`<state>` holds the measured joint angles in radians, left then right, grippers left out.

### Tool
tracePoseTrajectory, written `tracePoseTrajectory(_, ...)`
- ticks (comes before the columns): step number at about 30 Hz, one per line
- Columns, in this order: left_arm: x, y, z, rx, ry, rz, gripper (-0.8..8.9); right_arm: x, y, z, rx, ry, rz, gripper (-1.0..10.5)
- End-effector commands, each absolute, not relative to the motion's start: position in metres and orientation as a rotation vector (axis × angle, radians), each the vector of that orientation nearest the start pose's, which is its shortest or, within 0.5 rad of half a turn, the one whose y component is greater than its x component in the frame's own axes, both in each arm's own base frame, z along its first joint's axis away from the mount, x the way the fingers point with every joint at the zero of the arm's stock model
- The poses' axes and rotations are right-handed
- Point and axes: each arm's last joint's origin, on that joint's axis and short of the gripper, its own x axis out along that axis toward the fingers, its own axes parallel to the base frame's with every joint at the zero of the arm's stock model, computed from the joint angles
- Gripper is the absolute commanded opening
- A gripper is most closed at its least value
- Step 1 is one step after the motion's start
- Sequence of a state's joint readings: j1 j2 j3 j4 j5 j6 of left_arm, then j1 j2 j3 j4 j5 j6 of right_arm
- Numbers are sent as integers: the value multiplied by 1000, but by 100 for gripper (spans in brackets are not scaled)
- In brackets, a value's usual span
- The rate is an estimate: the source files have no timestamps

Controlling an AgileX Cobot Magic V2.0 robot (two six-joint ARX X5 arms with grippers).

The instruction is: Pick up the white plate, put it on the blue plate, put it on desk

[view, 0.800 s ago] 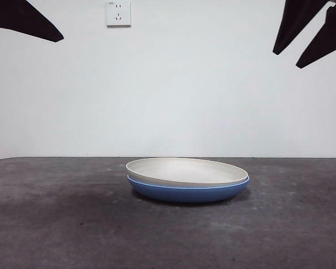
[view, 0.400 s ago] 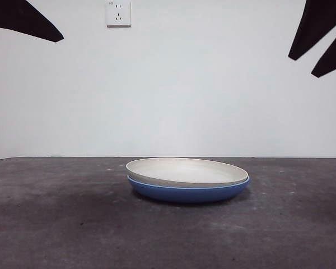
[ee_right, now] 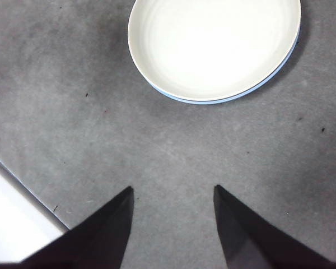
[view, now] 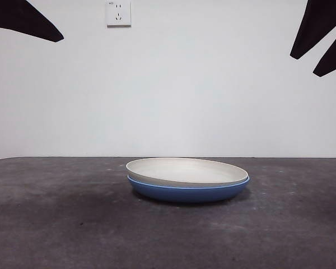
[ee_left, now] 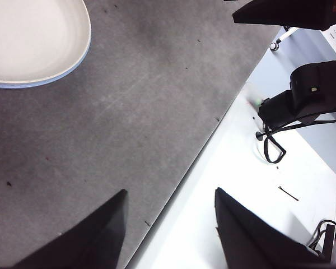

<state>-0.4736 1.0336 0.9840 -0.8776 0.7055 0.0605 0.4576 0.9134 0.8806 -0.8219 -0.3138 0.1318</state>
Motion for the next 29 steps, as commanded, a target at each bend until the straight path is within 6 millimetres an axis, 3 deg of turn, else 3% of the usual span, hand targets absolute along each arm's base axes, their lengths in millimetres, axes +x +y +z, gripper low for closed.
tracePoseTrajectory(1,159,-103,310,-62,922,-1126,241,148,84,294,48,916,673,229)
tracePoseTrajectory(3,159,-103,310,-61,922,-1126,177,147,83,293,47,925,671,168)
tracePoseTrajectory(6,159,-103,310,-62,922,-1126,3,146,83,292,43,942,668,3)
tracePoseTrajectory(29,159,-103,310,-61,921,-1126,13,147,83,293,43,931,671,5)
